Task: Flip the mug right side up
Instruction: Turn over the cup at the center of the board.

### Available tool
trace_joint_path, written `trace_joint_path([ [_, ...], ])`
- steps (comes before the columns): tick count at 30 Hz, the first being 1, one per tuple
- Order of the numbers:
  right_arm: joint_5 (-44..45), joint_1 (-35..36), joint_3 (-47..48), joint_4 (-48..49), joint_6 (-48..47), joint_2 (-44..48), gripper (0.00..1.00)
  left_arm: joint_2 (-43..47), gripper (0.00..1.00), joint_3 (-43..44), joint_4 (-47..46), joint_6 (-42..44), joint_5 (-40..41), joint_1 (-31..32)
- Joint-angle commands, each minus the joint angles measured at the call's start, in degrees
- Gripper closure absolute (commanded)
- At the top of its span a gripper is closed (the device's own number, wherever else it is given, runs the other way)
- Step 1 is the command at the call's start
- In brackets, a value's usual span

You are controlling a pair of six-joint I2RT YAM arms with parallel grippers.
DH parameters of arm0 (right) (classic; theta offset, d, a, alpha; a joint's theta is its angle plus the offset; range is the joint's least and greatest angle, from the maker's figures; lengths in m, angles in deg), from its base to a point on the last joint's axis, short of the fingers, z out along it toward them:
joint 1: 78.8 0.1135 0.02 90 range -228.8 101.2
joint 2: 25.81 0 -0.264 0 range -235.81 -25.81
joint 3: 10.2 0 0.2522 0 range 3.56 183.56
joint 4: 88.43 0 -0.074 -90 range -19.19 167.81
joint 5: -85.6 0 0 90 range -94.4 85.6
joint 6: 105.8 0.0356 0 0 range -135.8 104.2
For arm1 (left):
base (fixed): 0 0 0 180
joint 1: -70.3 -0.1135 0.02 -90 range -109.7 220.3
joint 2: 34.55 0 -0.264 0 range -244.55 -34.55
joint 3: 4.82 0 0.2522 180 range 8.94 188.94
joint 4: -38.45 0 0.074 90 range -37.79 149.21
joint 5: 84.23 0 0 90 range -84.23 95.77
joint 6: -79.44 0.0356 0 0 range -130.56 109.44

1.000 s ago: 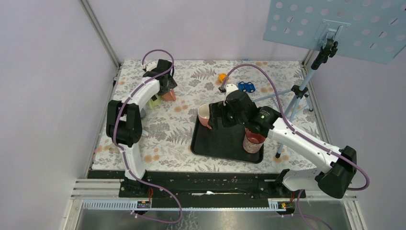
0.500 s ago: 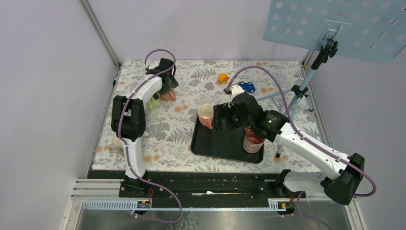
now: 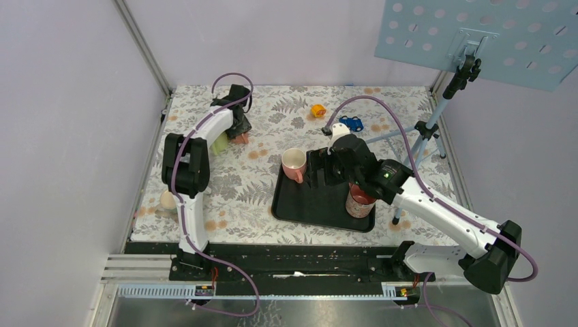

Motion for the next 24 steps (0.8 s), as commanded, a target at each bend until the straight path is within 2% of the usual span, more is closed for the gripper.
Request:
trace_joint_path([
  [1,1.2,0.5,-0.1,2.0,0.5,0.9,0.00,0.0,0.57,3.0,-0.6,0.9,-1.4,0.2],
  [7,1.1,0.5,-0.5,2.2,0.8,0.9,0.00,-0.2,0.66,3.0,-0.5,1.6,-2.1,0.3],
  [18,1.1,0.5,-0.5,1.9,1.1,1.2,0.00,-1.5,0.64,3.2,-0.2,1.4,-3.4,0.2],
  [24,1.2,0.4,-0.6,2.0,1.2,1.1,0.00,-1.9,0.78,3.7,-0.2,1.9,-3.4,0.2],
])
